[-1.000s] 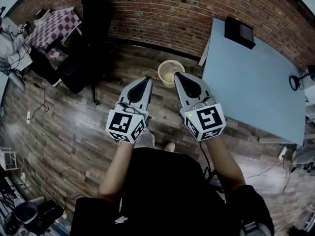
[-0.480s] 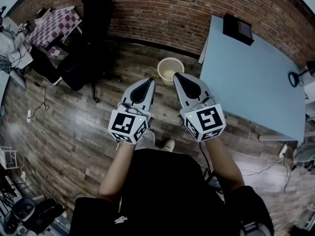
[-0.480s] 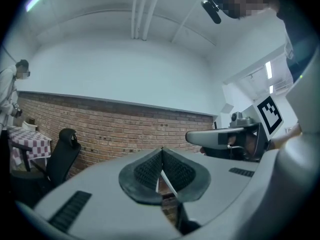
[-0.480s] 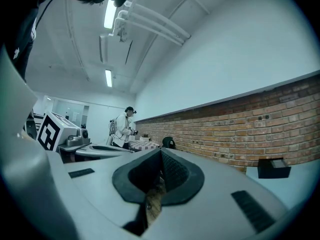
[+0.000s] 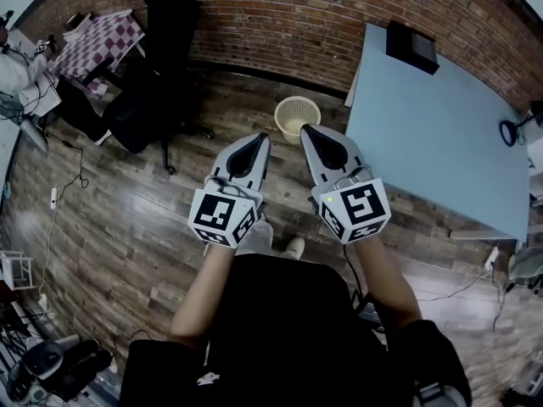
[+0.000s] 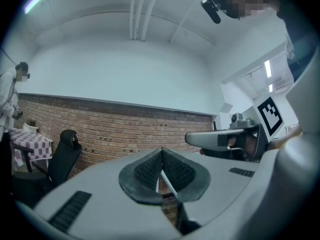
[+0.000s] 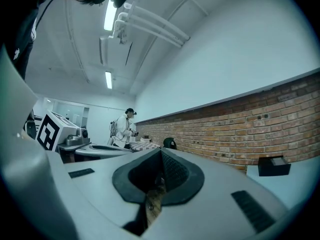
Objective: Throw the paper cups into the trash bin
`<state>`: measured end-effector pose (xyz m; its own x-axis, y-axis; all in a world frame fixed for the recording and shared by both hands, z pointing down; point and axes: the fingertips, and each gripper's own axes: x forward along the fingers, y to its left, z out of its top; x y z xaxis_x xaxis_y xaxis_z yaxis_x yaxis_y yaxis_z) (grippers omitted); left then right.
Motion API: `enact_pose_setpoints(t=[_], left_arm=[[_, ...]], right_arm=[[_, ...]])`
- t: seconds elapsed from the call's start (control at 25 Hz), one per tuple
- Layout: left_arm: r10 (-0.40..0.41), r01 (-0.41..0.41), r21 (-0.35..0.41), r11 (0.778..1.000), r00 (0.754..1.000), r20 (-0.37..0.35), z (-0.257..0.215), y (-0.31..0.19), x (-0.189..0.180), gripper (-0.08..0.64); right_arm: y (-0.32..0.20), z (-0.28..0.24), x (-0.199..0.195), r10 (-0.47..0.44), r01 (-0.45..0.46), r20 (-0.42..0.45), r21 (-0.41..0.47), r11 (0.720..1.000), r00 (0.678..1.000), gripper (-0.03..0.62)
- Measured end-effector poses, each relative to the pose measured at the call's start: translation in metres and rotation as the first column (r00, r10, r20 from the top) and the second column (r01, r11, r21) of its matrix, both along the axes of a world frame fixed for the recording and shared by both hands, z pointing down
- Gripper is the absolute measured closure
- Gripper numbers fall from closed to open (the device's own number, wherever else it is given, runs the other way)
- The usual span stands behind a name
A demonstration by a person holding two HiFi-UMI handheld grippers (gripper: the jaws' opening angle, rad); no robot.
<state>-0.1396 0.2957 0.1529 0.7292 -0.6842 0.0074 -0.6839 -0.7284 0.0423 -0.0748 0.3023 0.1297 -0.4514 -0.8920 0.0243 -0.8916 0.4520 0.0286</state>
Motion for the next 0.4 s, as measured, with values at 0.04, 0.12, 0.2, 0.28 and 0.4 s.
enact_pose_setpoints(t=[0.04, 0.12, 0.2, 0.28, 0.4], left_arm=[[-0.002, 0.002, 0.003, 1.000, 1.000, -0.001, -0.0007, 0.0008, -0.0008, 0.551], [0.003, -0.003, 0.005, 1.000, 1.000, 0.001, -0.0001, 0.0043, 0.0007, 0.551], [0.013, -0.013, 0.002, 1.000, 1.000, 0.009, 0.0028, 0.0077, 0.0043, 0.551], [0.017, -0.017, -0.003, 1.000, 1.000, 0.016, 0.0049, 0.0089, 0.0063, 0.551], [0.018, -0.018, -0.006, 1.000, 1.000, 0.018, 0.0052, 0.0091, 0.0067, 0.551]], right_arm=[[0.0013, 0.0005, -0.0007, 0.000, 0.000, 0.002, -0.001, 1.000, 1.000, 0.589], [0.0048, 0.0026, -0.0006, 0.002, -0.002, 0.004, -0.004, 1.000, 1.000, 0.589], [0.0069, 0.0047, 0.0007, 0.003, -0.003, 0.005, -0.007, 1.000, 1.000, 0.589], [0.0069, 0.0051, 0.0014, 0.004, -0.004, 0.007, -0.009, 1.000, 1.000, 0.589], [0.0065, 0.0040, 0.0010, 0.005, -0.005, 0.009, -0.008, 1.000, 1.000, 0.589]])
